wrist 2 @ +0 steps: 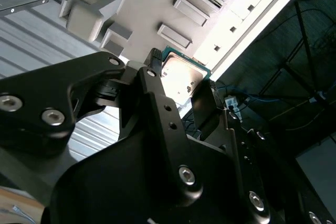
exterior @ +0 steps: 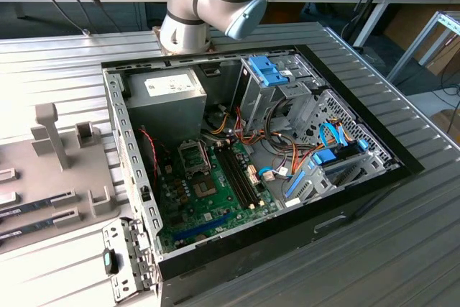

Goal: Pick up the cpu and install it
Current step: 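Pick up the cpu and move it towards the insertion slot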

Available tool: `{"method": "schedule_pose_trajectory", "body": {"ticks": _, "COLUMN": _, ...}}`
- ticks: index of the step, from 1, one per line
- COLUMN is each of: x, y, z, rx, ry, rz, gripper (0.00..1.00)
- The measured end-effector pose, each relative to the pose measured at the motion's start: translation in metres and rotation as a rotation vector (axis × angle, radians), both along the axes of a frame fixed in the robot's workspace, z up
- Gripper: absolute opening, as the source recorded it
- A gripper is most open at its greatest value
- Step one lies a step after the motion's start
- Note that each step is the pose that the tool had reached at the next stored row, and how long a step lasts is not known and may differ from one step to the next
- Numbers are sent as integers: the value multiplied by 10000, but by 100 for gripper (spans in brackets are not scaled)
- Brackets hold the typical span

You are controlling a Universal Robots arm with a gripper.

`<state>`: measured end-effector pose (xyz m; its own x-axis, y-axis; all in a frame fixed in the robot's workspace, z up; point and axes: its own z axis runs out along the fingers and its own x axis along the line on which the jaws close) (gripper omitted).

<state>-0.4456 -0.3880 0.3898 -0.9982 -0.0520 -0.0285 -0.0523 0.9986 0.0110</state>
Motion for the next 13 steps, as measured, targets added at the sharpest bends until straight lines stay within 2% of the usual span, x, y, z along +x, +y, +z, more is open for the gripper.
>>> {"method": "schedule_pose_trajectory", "body": {"ticks": 13, "x": 188, "y": -13, "z": -1, "rx": 0, "ry": 0, "rz": 0, "gripper": 47}}
